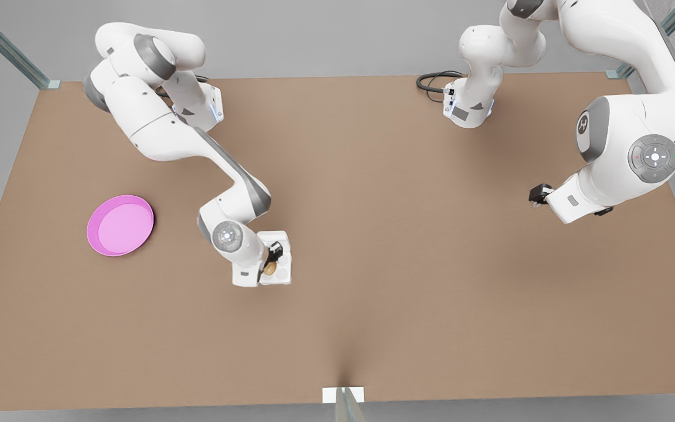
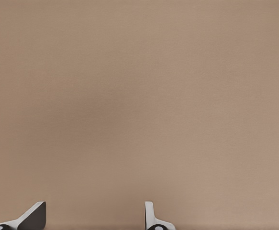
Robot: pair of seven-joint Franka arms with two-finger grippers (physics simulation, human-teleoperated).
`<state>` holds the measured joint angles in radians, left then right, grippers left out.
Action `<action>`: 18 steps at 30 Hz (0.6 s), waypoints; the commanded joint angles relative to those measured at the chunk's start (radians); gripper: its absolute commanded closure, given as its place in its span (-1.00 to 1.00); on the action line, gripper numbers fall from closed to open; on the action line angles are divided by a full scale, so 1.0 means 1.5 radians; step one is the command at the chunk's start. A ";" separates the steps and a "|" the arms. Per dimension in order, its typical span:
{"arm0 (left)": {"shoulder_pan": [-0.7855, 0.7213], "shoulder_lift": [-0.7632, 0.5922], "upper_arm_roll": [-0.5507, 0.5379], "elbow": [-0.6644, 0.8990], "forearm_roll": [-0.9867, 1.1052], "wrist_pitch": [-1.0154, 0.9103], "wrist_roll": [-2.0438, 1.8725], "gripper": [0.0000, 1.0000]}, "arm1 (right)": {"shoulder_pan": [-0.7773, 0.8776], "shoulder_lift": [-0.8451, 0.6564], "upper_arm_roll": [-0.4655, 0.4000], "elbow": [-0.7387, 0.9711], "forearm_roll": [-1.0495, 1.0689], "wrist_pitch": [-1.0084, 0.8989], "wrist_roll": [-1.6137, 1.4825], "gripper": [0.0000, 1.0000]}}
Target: Pack egg into the box and close the box lid
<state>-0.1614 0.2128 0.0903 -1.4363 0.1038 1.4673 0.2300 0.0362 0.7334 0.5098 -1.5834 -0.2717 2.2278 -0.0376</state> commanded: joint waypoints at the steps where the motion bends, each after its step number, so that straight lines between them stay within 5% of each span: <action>1: 0.000 -0.001 0.000 0.000 0.000 -0.001 0.000 -1.00 | 0.013 0.005 -0.002 0.004 -0.012 -0.023 0.440 0.20; 8: 0.000 0.000 0.000 0.000 0.000 0.001 0.000 -1.00 | 0.006 0.002 -0.002 -0.029 -0.016 -0.022 0.470 0.19; 9: 0.000 0.000 0.000 0.000 0.000 0.002 0.000 -1.00 | 0.006 0.002 -0.002 -0.028 -0.016 -0.022 0.470 -0.04; 10: 0.000 0.000 0.000 0.000 0.000 0.005 0.000 -1.00 | 0.007 0.002 -0.002 -0.026 -0.016 -0.021 0.480 -1.00; 16: 0.001 0.000 0.001 0.001 0.000 0.005 0.000 -1.00 | 0.023 -0.001 0.008 0.032 -0.019 -0.017 0.427 -1.00; 18: 0.001 0.000 0.001 0.001 0.000 0.005 0.000 -1.00 | -0.038 -0.035 0.095 0.134 -0.016 -0.073 0.259 -1.00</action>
<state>-0.1595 0.2143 0.0918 -1.4355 0.1038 1.4733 0.2301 -0.0020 0.6972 0.6249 -1.4260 -0.2979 2.1782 0.3628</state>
